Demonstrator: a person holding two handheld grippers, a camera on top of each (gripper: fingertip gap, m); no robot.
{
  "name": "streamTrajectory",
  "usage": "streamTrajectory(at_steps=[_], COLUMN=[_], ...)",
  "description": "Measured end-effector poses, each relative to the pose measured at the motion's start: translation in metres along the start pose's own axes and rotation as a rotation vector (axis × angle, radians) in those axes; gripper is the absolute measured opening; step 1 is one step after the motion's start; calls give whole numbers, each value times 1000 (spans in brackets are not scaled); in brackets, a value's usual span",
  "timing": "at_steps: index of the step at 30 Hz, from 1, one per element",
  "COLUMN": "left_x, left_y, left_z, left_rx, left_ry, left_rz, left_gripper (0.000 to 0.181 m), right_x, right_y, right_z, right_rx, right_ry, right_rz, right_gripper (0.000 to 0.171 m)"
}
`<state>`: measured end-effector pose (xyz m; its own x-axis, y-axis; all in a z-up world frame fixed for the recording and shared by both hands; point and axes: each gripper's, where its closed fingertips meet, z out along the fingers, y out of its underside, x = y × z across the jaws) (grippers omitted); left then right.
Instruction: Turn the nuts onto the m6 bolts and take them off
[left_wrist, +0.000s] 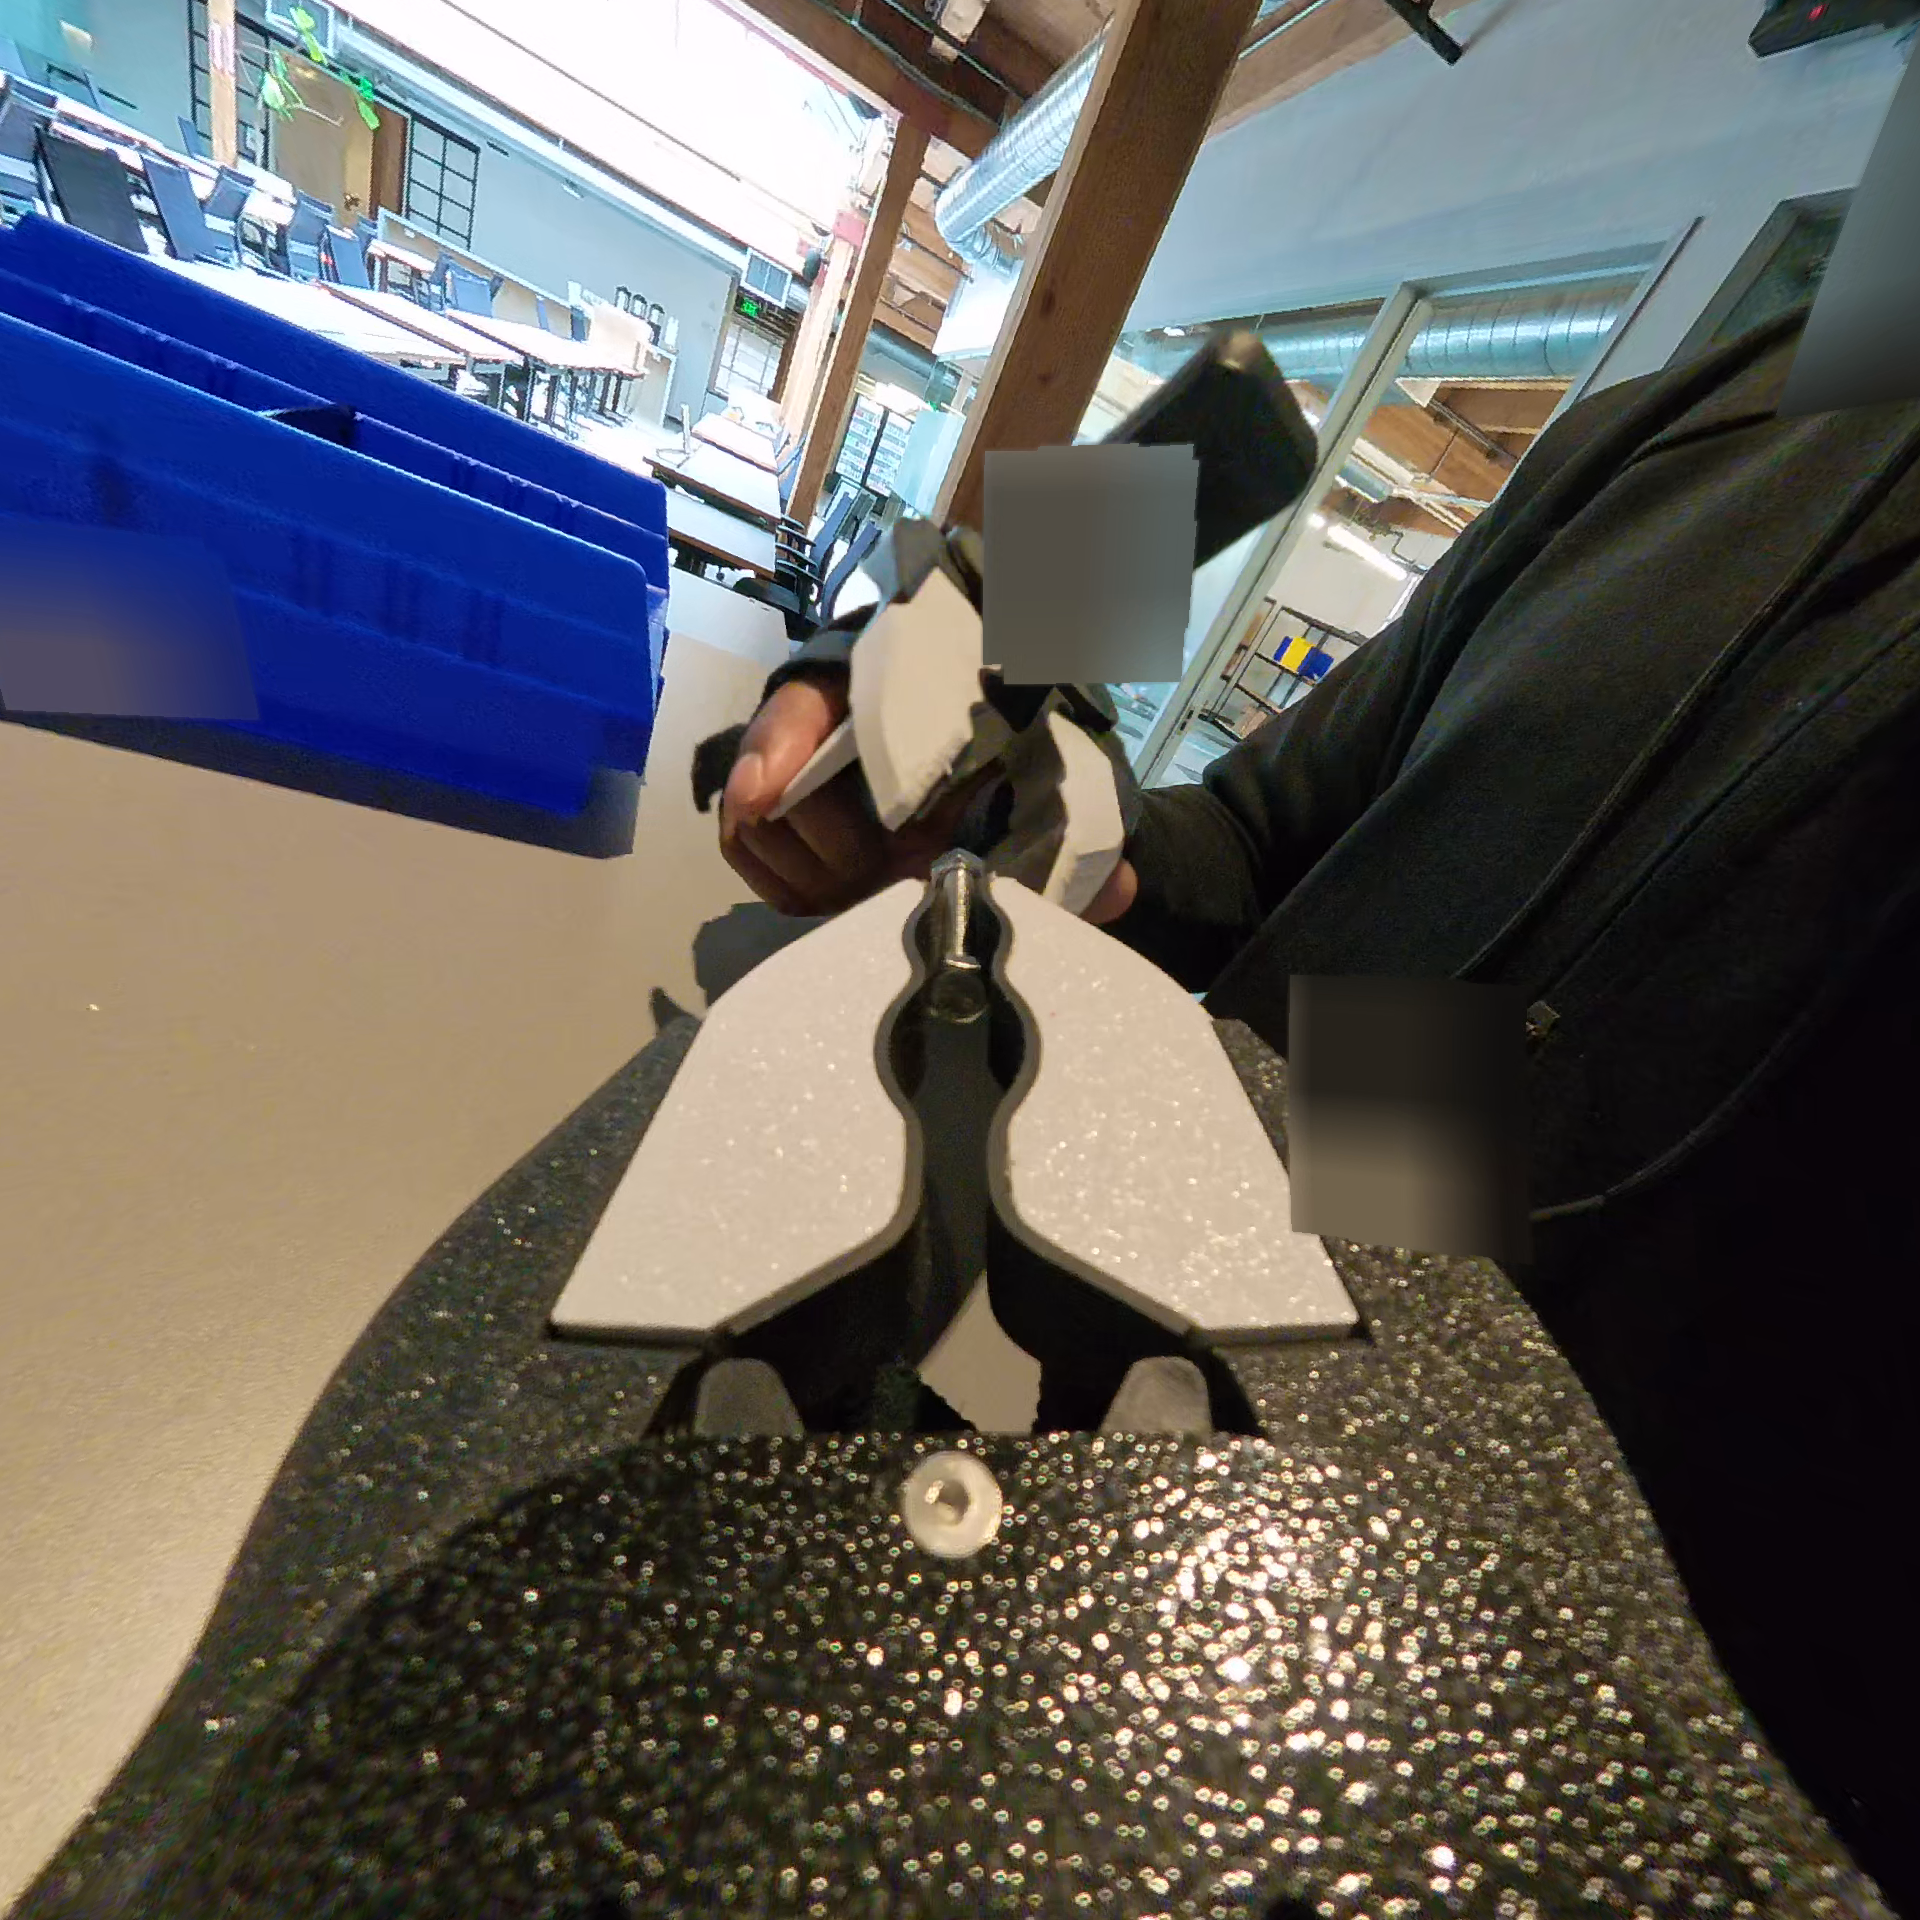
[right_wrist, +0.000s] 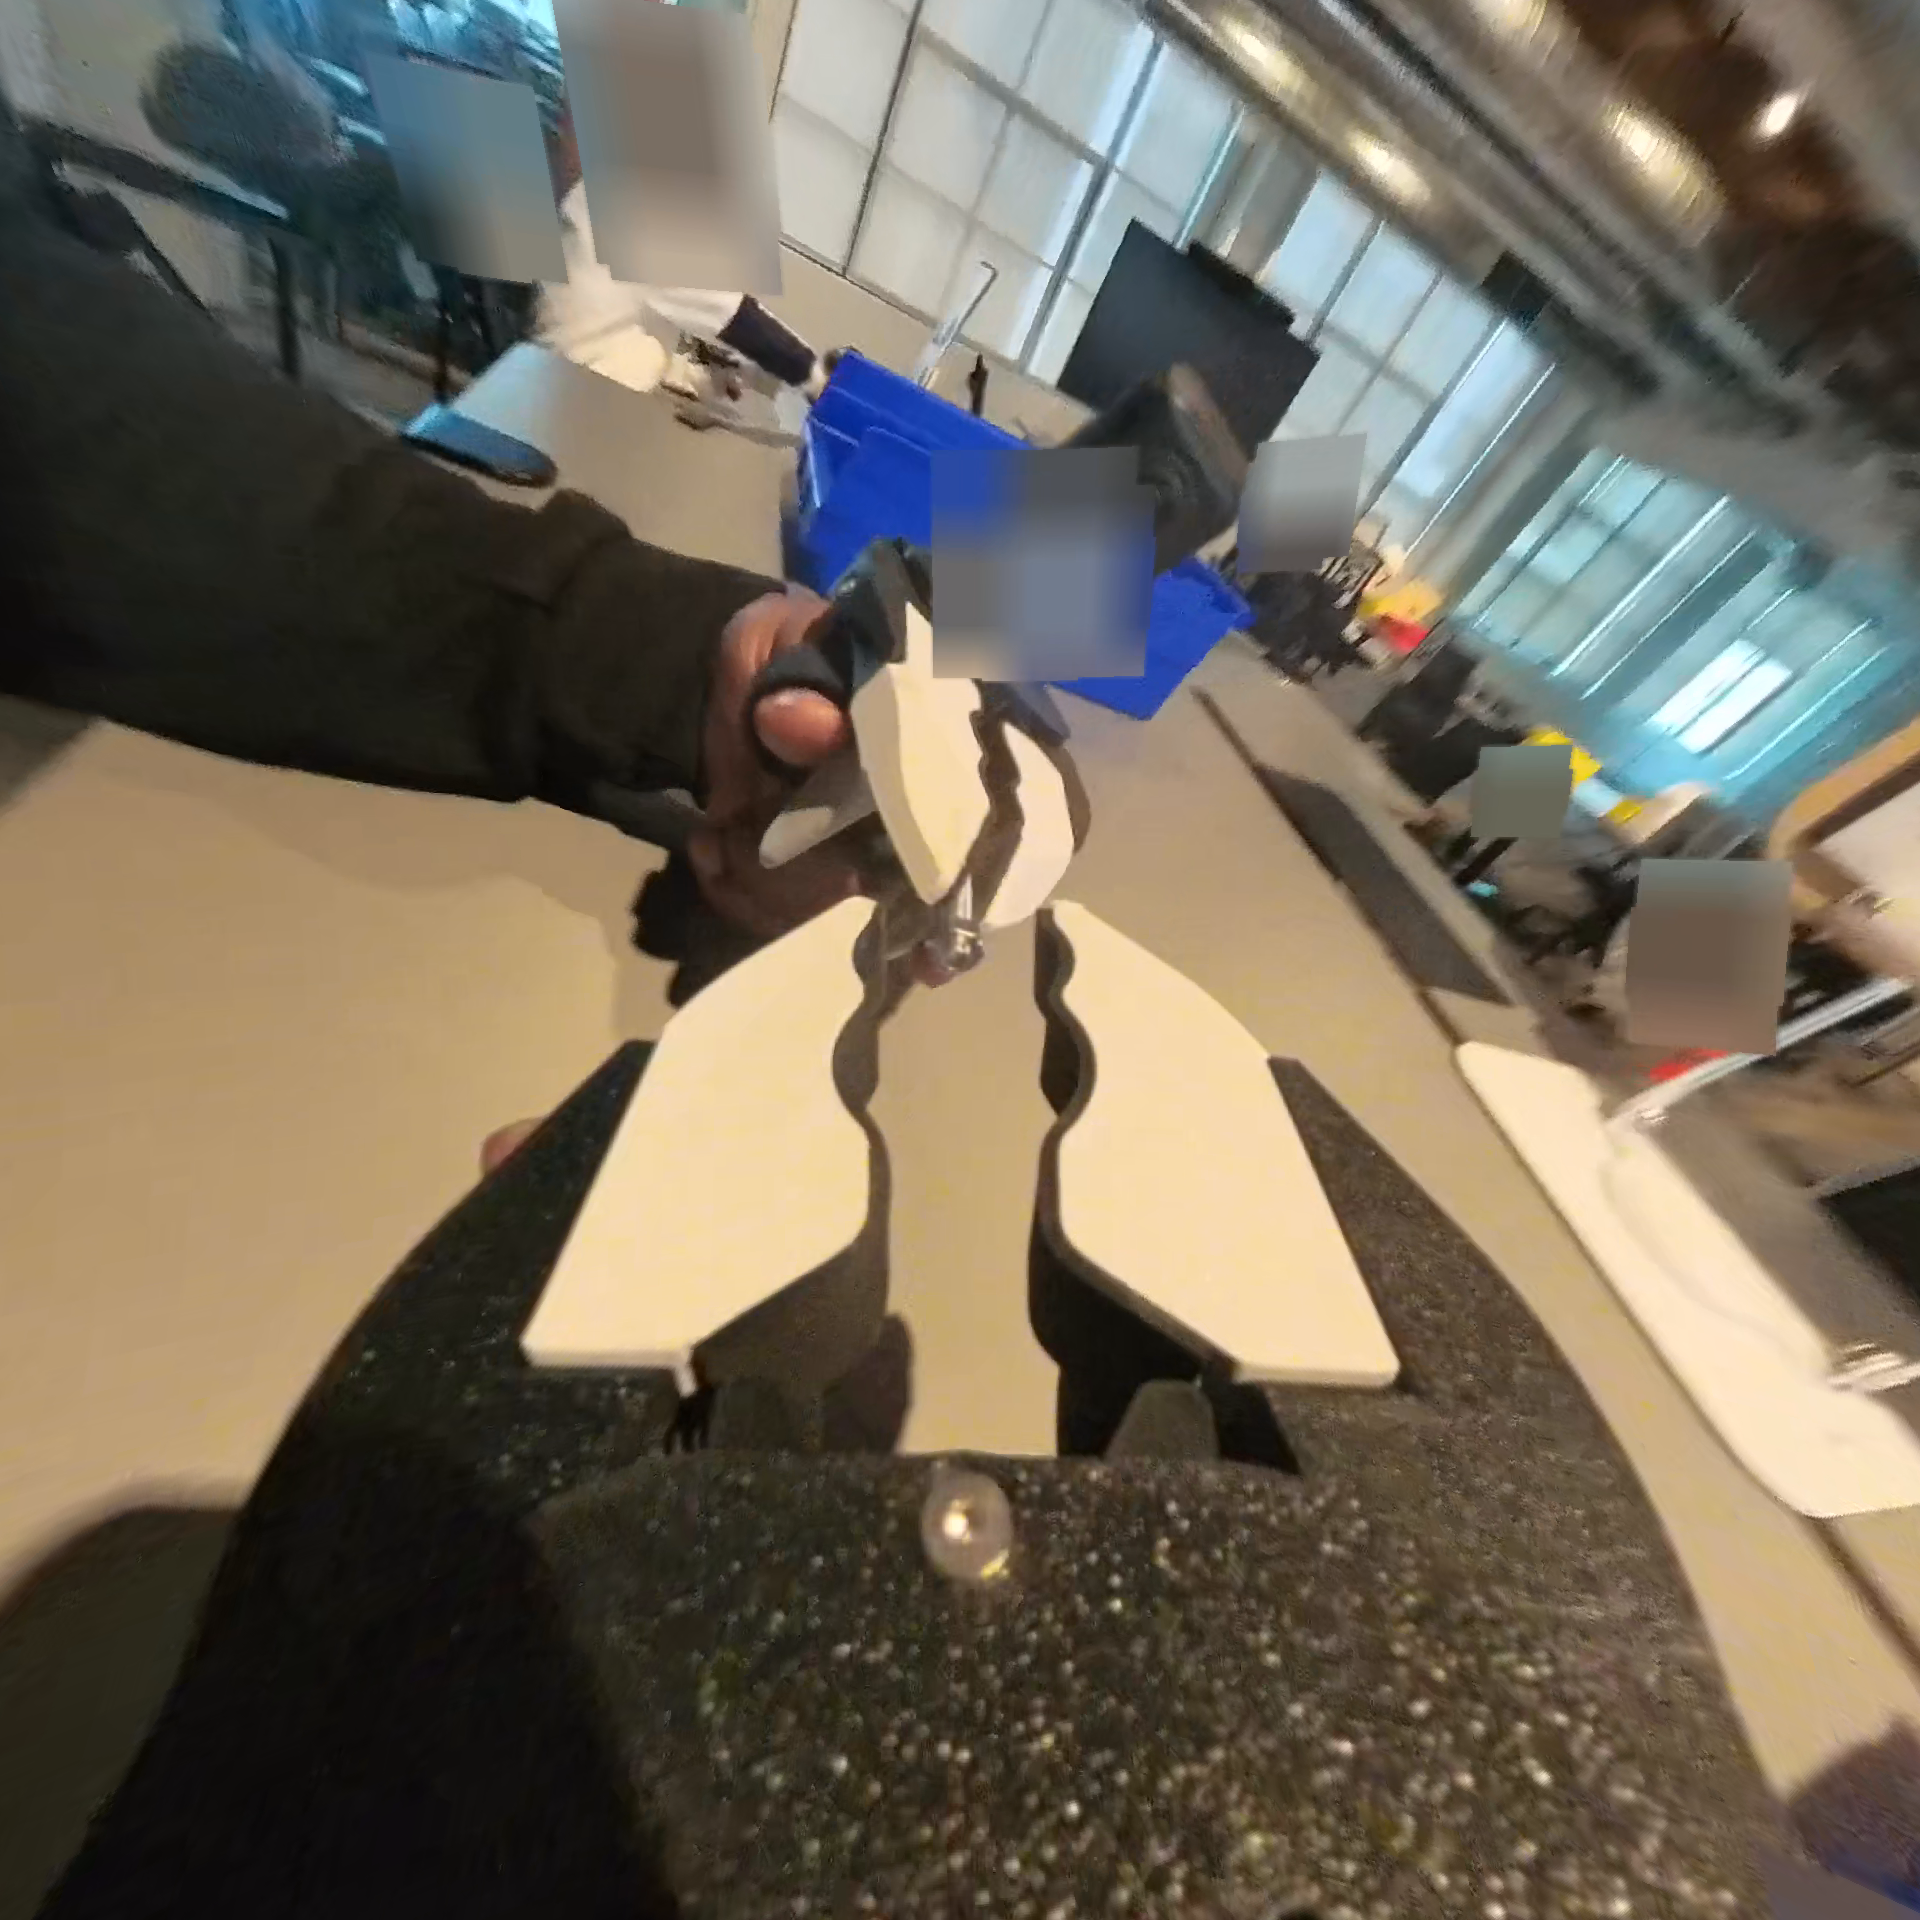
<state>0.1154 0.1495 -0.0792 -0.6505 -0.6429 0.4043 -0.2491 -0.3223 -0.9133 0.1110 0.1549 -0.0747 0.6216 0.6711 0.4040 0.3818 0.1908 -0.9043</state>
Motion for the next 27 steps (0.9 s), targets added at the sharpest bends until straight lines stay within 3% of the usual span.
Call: streamTrajectory(at_steps=[4, 6, 13, 16, 21, 27], left_x=[0, 1, 1, 1, 0, 0], left_y=[0, 1, 3, 2, 0, -1], left_z=[0, 0, 1, 1, 0, 0], left_rx=[0, -5, -21, -15, 2, 7], left_ry=[-1, 4, 9, 10, 7, 0], left_rz=[5, 7, -14, -15, -13, 6], left_gripper=[5, 6, 5, 5, 5, 6], right_x=[-2, -3, -2, -1, 3, 3], right_y=[5, 6, 9, 8, -1, 0], right_z=[4, 5, 4, 4, -1, -1], right_rx=[-17, -27, -87, -101, -23, 19], right_ry=[-48, -52, 153, 189, 160, 13], right_rz=[129, 127, -512, -581, -377, 34], right_gripper=[26, 14, 11, 11, 29, 27])
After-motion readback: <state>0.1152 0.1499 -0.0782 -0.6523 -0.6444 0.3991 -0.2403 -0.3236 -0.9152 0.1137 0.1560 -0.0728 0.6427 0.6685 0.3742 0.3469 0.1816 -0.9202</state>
